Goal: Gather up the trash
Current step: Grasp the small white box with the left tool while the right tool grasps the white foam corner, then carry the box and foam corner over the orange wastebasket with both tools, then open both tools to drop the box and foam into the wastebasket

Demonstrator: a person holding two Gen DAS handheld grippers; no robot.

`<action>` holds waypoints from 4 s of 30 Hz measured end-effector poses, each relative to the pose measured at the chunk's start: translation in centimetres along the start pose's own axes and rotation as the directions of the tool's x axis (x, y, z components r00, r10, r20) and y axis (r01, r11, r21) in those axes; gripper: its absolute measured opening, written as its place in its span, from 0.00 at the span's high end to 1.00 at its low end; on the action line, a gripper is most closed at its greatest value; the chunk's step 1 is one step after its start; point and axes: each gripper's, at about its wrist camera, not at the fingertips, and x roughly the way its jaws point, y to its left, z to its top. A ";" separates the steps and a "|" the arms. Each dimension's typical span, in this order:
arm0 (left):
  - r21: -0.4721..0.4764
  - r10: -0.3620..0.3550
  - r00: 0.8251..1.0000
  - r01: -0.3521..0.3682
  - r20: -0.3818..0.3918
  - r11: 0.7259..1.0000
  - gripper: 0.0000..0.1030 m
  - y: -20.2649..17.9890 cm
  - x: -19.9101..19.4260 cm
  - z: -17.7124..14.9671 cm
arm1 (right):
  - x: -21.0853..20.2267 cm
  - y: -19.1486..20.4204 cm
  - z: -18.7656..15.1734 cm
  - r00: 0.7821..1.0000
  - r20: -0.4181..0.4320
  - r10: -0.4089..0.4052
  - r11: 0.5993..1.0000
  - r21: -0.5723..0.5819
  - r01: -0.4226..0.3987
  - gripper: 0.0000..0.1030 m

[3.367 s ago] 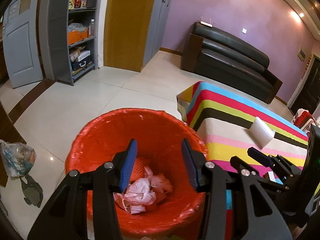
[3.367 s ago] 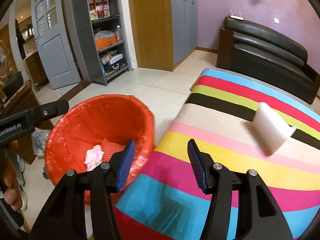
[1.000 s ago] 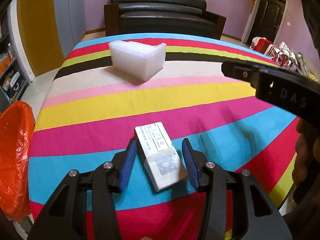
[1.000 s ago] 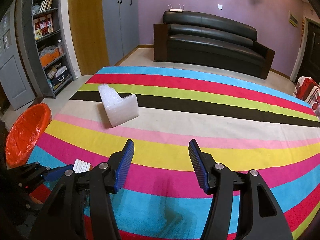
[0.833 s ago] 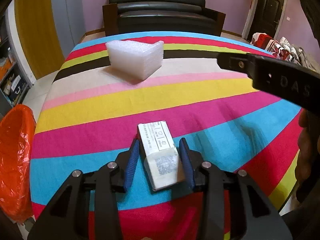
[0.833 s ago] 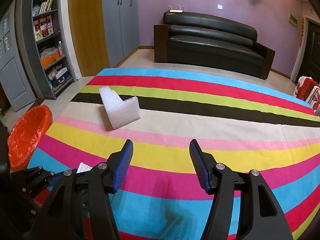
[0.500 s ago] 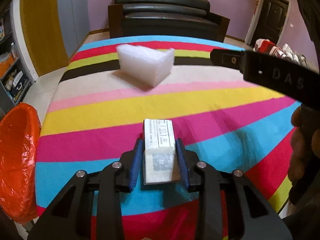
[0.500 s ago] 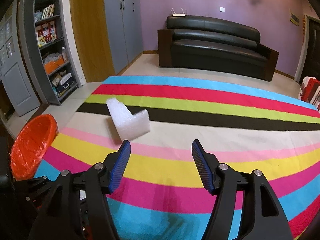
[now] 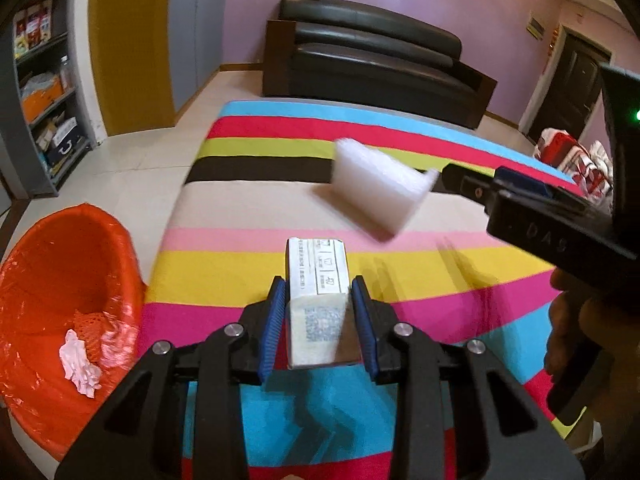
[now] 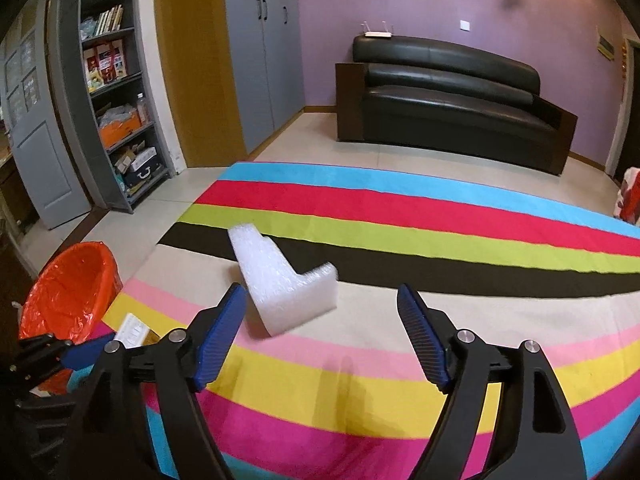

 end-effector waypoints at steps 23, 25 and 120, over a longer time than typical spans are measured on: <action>-0.094 0.025 1.000 -0.023 0.018 0.995 0.68 4.9 -1.9 1.2 | 6.8 2.8 -0.2 0.993 -0.116 -0.029 0.995 -0.095 0.018 0.37; -0.098 0.028 0.999 -0.026 0.019 0.995 0.68 5.1 -2.0 1.3 | 6.8 2.9 -0.1 0.993 -0.114 -0.025 0.996 -0.088 0.015 0.38; -0.330 0.294 0.955 -0.262 0.049 0.907 0.68 24.4 -13.9 -3.0 | 0.0 26.9 -1.2 0.950 -0.076 0.301 0.920 -0.237 -0.311 0.39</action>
